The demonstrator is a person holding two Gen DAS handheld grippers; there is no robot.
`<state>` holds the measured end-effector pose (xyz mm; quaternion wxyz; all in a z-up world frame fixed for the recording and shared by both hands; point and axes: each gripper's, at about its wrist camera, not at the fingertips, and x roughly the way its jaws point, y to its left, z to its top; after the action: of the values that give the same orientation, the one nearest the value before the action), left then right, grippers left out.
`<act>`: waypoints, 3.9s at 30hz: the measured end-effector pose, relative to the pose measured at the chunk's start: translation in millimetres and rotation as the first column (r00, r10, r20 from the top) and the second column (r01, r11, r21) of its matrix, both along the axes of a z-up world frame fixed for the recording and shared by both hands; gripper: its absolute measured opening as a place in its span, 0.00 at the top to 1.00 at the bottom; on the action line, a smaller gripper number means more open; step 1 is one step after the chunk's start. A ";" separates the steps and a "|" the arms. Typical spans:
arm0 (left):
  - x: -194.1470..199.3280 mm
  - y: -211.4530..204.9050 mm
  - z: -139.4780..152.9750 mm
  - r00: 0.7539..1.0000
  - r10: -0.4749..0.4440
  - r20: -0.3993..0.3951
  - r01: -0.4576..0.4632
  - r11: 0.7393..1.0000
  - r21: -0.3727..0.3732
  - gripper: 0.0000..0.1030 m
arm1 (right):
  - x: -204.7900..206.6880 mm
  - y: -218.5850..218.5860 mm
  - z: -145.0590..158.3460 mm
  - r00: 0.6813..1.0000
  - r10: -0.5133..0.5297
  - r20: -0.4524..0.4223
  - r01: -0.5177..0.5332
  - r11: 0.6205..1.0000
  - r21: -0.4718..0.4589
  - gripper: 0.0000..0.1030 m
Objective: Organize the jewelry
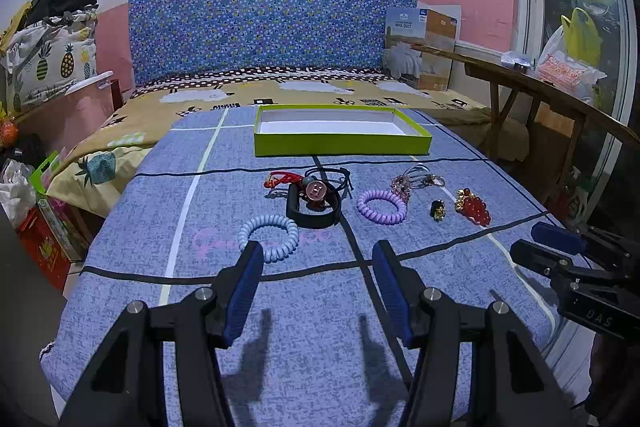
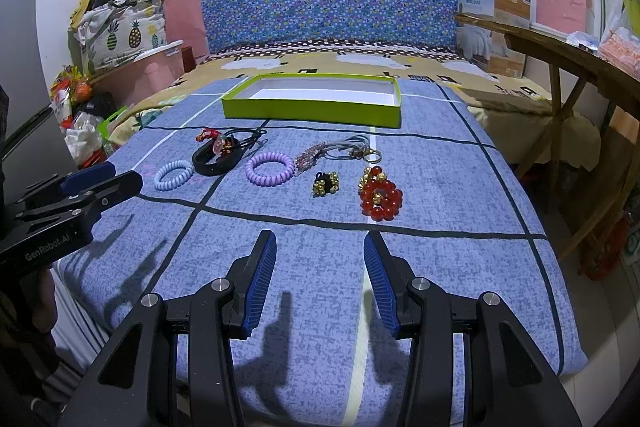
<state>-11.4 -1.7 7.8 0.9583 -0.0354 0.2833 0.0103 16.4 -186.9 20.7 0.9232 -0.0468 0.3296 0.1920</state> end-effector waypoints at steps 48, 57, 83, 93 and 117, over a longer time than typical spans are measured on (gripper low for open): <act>11.6 -0.3 -2.4 0.999 -0.035 -0.029 0.035 0.999 -0.012 0.43 | 8.4 4.5 -6.1 1.000 0.006 -0.013 -0.006 1.000 -0.004 0.55; 40.9 8.2 -3.3 0.998 -0.028 -0.062 0.027 1.000 -0.016 0.43 | 35.3 -0.1 -10.1 0.999 -0.011 -0.040 0.010 1.000 -0.018 0.55; 153.0 -1.1 -8.1 0.967 -0.170 -0.191 0.180 0.983 0.041 0.48 | 112.6 -11.3 -30.4 0.978 -0.045 -0.204 0.038 0.999 -0.036 0.55; 179.1 -13.7 -20.4 0.944 -0.190 -0.270 0.226 0.968 0.109 0.48 | 118.6 -11.0 -33.8 0.975 -0.041 -0.220 0.034 0.999 -0.037 0.55; 158.5 0.6 14.6 0.960 -0.230 -0.161 0.243 0.968 0.063 0.94 | 113.9 -16.9 -29.9 0.980 -0.056 -0.193 0.052 0.998 -0.024 0.81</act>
<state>147.2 -1.1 22.4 0.9289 0.0393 0.3571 -0.0900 130.3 -203.7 -9.2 0.8912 -0.0275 0.4207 0.1674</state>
